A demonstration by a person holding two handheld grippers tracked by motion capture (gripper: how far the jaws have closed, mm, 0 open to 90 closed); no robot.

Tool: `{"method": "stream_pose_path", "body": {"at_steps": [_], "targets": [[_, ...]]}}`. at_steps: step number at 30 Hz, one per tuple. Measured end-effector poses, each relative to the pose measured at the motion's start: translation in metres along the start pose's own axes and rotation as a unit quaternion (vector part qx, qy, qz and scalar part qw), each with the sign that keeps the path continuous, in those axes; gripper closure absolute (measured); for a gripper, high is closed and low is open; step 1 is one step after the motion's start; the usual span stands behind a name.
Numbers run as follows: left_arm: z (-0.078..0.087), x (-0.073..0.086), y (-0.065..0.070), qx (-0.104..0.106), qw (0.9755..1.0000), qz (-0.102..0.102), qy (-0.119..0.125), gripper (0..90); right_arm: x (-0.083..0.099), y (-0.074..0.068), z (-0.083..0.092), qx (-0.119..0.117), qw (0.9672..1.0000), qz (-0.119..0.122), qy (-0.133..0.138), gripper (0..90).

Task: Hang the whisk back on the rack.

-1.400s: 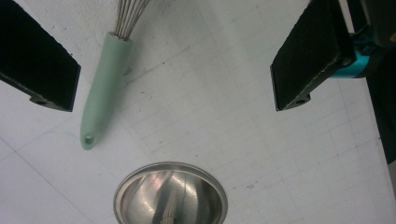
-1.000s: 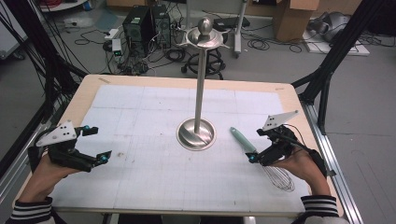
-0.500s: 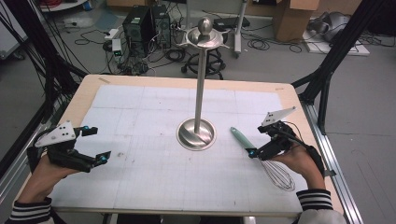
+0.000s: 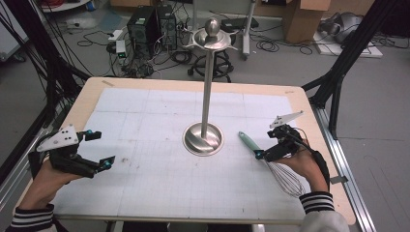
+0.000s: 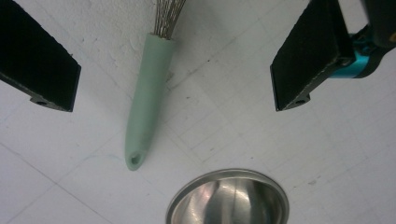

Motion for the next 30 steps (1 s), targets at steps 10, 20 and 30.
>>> {"method": "stream_pose_path", "body": {"at_steps": [10, 20, 30], "targets": [[0.001, 0.000, 0.000, 0.000, 1.0000, 0.000, 0.003, 1.7, 0.005, 0.009, -0.014, 0.015, 0.9996, -0.023, -0.009, 5.3], [0.001, 0.000, 0.000, 0.000, 1.0000, 0.002, 0.003, 1.7, 0.010, 0.015, -0.034, 0.020, 0.9984, -0.033, -0.040, 17.7], [0.002, 0.000, 0.000, -0.001, 1.0000, 0.001, 0.006, 1.7, 0.014, 0.022, -0.043, 0.041, 0.9959, -0.057, -0.057, 40.0]]}}
Point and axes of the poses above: each handheld gripper's, and its own axes: z roughly backward along the jaws, x roughly out of its underside, y roughly to its right, the point moved 1 cm from there along -z, roughly forward along the jaws, and after that the axes turned 6 degrees about -z, right-handed, at the moved point
